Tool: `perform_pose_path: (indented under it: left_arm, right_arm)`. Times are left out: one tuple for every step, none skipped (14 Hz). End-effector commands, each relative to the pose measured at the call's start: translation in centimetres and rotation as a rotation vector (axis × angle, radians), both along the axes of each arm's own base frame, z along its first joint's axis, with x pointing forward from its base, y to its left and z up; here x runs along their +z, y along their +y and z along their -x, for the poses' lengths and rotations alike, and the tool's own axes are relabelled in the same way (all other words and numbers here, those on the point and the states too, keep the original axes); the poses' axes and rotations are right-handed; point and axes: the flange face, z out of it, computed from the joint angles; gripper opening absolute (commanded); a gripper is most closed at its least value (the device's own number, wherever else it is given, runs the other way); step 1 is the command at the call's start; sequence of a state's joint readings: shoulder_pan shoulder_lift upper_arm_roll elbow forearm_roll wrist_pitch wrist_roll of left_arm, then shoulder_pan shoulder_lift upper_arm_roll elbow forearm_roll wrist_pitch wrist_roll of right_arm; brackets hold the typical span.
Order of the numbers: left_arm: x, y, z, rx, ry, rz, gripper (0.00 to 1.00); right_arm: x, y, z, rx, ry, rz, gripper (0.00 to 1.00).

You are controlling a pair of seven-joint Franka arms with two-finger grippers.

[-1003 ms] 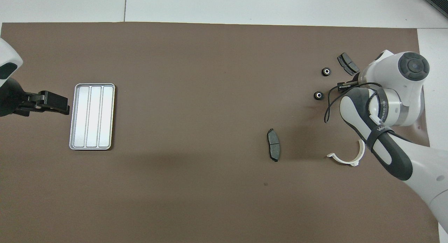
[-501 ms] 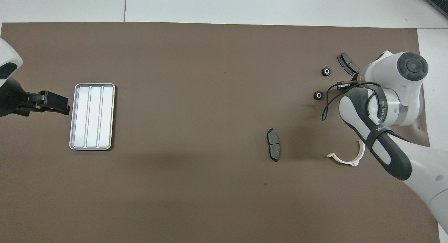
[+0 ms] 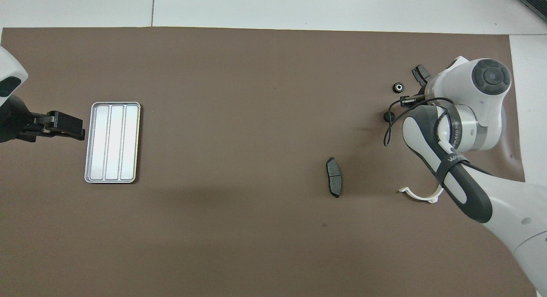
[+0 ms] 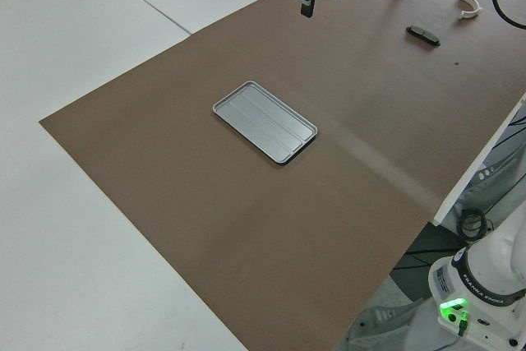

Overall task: Pick bearing gear from pile to tray
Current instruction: 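Carry the gear to mid-table with the right gripper while the left gripper approaches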

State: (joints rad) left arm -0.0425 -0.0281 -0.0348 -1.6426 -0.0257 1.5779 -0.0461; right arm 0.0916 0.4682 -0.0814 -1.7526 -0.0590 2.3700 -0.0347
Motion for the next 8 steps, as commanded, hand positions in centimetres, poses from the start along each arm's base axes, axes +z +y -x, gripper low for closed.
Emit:
perform_pose_path:
  left_arm:
    - [0.2, 0.4, 0.9, 0.004, 0.004, 0.008, 1.00]
    - [0.2, 0.4, 0.9, 0.004, 0.004, 0.008, 1.00]
    - [0.2, 0.4, 0.9, 0.004, 0.004, 0.008, 1.00]
    - [0.2, 0.4, 0.9, 0.004, 0.004, 0.008, 1.00]
    - [0.2, 0.4, 0.9, 0.004, 0.004, 0.008, 1.00]
    - [0.2, 0.4, 0.9, 0.004, 0.004, 0.008, 1.00]
    - [0.2, 0.4, 0.9, 0.002, 0.004, 0.008, 1.00]
    - [0.2, 0.4, 0.9, 0.004, 0.004, 0.008, 1.00]
  right_arm:
    - [5.0, 7.2, -1.0, 0.036, -0.007, -0.009, 0.00]
    - [6.0, 9.9, -1.0, 0.037, -0.018, -0.011, 0.00]
    - [6.6, 13.2, -0.8, 0.047, -0.034, -0.017, 0.00]
    - [6.7, 16.0, -0.2, 0.060, -0.044, -0.028, 0.00]
    - [6.7, 18.9, 0.5, 0.077, -0.046, -0.040, 0.00]
    - [6.7, 21.3, 1.3, 0.097, -0.048, -0.048, 0.00]
    - [6.8, 23.6, 2.0, 0.111, -0.053, -0.053, 0.00]
    - [7.1, 25.9, 2.8, 0.126, -0.066, -0.064, 0.00]
